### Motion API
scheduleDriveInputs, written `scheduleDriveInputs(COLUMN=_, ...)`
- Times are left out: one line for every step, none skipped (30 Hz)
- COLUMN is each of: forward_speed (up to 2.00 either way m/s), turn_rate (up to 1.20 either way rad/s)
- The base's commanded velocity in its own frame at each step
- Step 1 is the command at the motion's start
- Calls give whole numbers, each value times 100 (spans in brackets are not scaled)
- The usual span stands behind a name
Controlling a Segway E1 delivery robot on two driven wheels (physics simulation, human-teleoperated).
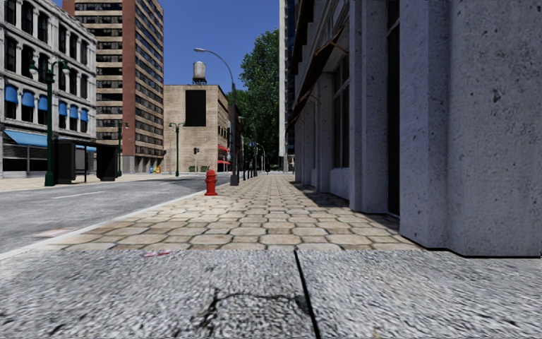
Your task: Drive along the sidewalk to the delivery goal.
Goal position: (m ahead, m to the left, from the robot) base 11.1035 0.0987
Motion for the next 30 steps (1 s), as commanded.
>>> scheduleDriveInputs(forward_speed=200, turn_rate=0)
scheduleDriveInputs(forward_speed=200, turn_rate=0)
scheduleDriveInputs(forward_speed=200, turn_rate=0)
scheduleDriveInputs(forward_speed=200, turn_rate=0)
scheduleDriveInputs(forward_speed=200, turn_rate=0)
scheduleDriveInputs(forward_speed=200, turn_rate=0)
scheduleDriveInputs(forward_speed=200, turn_rate=0)
scheduleDriveInputs(forward_speed=200, turn_rate=0)
scheduleDriveInputs(forward_speed=200, turn_rate=0)
scheduleDriveInputs(forward_speed=200, turn_rate=0)
scheduleDriveInputs(forward_speed=200, turn_rate=0)
scheduleDriveInputs(forward_speed=200, turn_rate=0)
scheduleDriveInputs(forward_speed=200, turn_rate=0)
scheduleDriveInputs(forward_speed=200, turn_rate=0)
scheduleDriveInputs(forward_speed=200, turn_rate=0)
scheduleDriveInputs(forward_speed=200, turn_rate=0)
scheduleDriveInputs(forward_speed=200, turn_rate=0)
scheduleDriveInputs(forward_speed=200, turn_rate=0)
scheduleDriveInputs(forward_speed=200, turn_rate=0)
scheduleDriveInputs(forward_speed=200, turn_rate=0)
scheduleDriveInputs(forward_speed=200, turn_rate=0)
scheduleDriveInputs(forward_speed=200, turn_rate=0)
scheduleDriveInputs(forward_speed=200, turn_rate=0)
scheduleDriveInputs(forward_speed=200, turn_rate=0)
scheduleDriveInputs(forward_speed=200, turn_rate=0)
scheduleDriveInputs(forward_speed=200, turn_rate=0)
scheduleDriveInputs(forward_speed=200, turn_rate=0)
scheduleDriveInputs(forward_speed=200, turn_rate=0)
scheduleDriveInputs(forward_speed=200, turn_rate=0)
scheduleDriveInputs(forward_speed=200, turn_rate=0)
